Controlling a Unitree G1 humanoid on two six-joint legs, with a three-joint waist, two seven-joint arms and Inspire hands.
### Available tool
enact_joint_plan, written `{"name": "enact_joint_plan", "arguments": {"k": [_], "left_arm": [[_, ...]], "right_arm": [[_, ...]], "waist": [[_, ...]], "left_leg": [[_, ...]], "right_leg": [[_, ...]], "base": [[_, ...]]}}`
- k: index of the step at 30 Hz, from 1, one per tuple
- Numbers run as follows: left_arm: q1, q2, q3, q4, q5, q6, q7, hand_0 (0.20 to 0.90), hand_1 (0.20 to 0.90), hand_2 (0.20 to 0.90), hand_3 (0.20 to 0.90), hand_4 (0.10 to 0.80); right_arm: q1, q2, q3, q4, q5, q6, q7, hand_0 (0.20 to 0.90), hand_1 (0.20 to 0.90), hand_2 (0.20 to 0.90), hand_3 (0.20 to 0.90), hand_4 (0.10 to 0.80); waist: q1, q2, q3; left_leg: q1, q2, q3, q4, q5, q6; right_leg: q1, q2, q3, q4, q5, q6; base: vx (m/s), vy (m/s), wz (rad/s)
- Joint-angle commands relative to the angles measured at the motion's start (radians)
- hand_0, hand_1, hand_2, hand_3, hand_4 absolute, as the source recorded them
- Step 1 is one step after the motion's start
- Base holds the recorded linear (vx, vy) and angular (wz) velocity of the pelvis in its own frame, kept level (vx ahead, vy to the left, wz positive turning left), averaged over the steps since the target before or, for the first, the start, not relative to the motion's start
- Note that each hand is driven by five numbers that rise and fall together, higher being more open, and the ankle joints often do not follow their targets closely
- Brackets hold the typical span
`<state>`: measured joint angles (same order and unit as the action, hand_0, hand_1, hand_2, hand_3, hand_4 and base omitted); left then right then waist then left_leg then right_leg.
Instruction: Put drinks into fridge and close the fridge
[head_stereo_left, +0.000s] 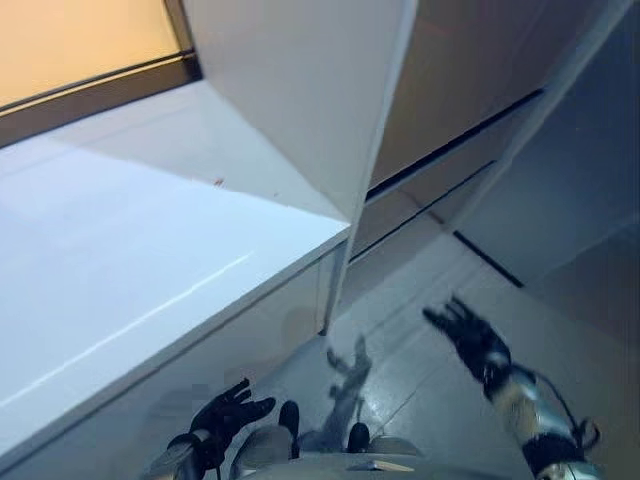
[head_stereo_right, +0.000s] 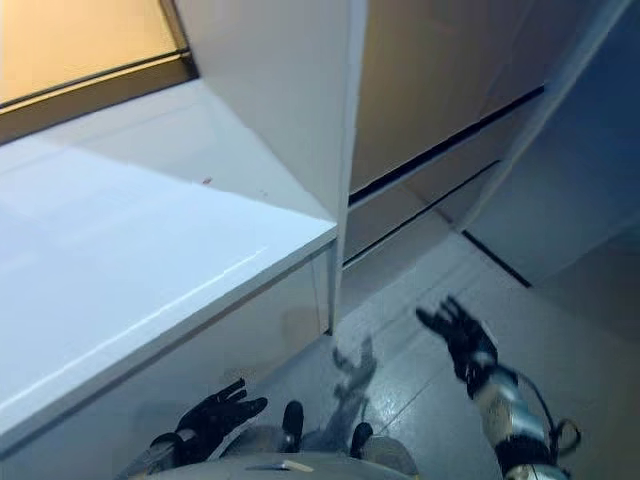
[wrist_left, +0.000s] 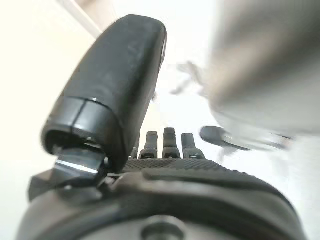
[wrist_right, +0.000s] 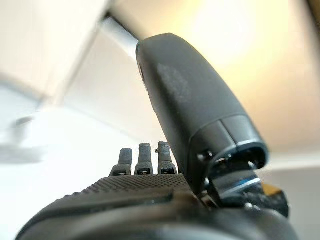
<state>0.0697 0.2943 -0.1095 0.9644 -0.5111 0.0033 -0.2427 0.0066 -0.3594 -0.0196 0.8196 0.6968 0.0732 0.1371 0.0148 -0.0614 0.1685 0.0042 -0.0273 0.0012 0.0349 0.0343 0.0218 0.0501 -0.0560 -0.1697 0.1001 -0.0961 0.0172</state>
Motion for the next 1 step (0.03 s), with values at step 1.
{"name": "enact_joint_plan", "arguments": {"k": [1], "left_arm": [[-0.023,0.009,0.022,0.009,0.034,-0.008,-0.03,0.9,0.9,0.9,0.9,0.8]], "right_arm": [[-0.047,0.0,0.018,0.051,-0.093,-0.035,0.095,0.9,0.9,0.9,0.9,0.8]], "waist": [[-0.001,0.034,-0.051]], "left_leg": [[0.065,-0.005,0.076,-0.049,-0.085,0.003]], "right_leg": [[-0.004,0.03,0.012,-0.031,0.034,0.026]], "base": [[-0.042,-0.018,-0.13]]}}
